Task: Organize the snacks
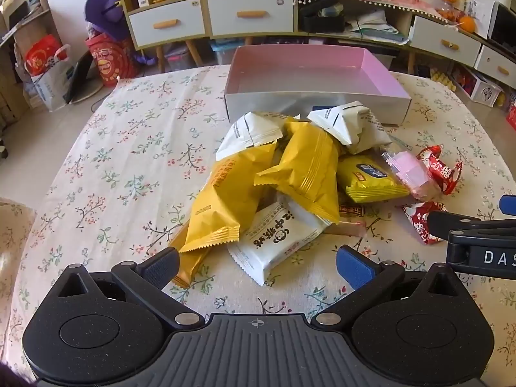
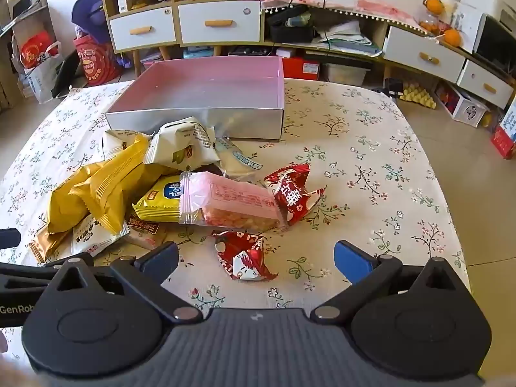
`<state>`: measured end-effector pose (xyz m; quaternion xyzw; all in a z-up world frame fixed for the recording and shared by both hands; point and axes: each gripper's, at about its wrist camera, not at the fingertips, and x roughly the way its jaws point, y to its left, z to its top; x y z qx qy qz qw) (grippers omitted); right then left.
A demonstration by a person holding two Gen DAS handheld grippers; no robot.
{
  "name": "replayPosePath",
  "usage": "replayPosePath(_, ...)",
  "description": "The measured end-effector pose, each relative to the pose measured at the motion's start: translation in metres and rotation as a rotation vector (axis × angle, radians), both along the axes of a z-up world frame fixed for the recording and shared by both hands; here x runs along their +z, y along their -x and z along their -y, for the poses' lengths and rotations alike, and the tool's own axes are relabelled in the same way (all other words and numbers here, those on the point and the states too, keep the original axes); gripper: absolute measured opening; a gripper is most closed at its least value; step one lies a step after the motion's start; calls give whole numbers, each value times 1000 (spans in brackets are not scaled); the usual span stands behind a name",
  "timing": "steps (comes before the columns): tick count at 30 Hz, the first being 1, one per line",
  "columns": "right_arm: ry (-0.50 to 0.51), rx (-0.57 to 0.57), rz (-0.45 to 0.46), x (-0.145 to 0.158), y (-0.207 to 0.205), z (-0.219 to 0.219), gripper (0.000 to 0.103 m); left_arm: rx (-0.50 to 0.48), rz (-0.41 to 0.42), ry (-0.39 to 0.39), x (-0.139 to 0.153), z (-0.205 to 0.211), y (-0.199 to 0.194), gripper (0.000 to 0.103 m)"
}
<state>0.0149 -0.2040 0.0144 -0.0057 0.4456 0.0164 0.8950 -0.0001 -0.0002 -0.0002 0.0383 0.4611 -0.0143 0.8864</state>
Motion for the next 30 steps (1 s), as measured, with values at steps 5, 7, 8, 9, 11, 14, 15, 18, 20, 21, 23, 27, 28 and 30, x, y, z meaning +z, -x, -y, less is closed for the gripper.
replayPosePath(5, 4, -3, -1, -1, 1, -3, 103, -2, -8, 9, 1, -2, 0, 103)
replayPosePath(7, 6, 1, -2, -1, 0, -5, 103, -9, -6, 21, 4, -4, 0, 103)
replayPosePath(8, 8, 3, -4, -2, -1, -4, 103, -9, -5, 21, 5, -5, 0, 103)
replayPosePath(9, 7, 3, -7, -4, -2, -3, 103, -5, -5, 19, 5, -7, 0, 103)
replayPosePath(11, 11, 3, -7, -2, -2, -3, 103, 8, -11, 17, 7, -9, -2, 103)
replayPosePath(14, 16, 1, -1, -1, -1, -6, 103, 15, -21, 18, 1, -7, -2, 103)
replayPosePath(15, 16, -2, -3, -2, -1, -6, 103, 13, -19, 21, 2, -7, -1, 103)
replayPosePath(18, 19, -3, -7, -3, 0, -5, 103, 10, -9, 8, 3, -5, 1, 103)
replayPosePath(20, 19, -1, -5, -2, 0, -4, 103, 11, -13, 5, 2, -5, 1, 103)
replayPosePath(21, 19, -3, -5, -3, -1, -4, 103, 10, -16, 6, 1, -5, 1, 103)
replayPosePath(23, 18, -7, -7, -3, -1, -4, 103, 9, -15, 5, 1, -5, 1, 103)
replayPosePath(27, 20, -1, -6, -3, -1, -6, 103, 8, -14, 9, 2, -5, 0, 103)
replayPosePath(28, 22, 2, -5, -3, -1, -6, 103, 7, -14, 9, 2, -5, 0, 103)
replayPosePath(30, 28, 10, -3, -3, -1, -8, 103, 5, -13, 9, 2, -5, 0, 103)
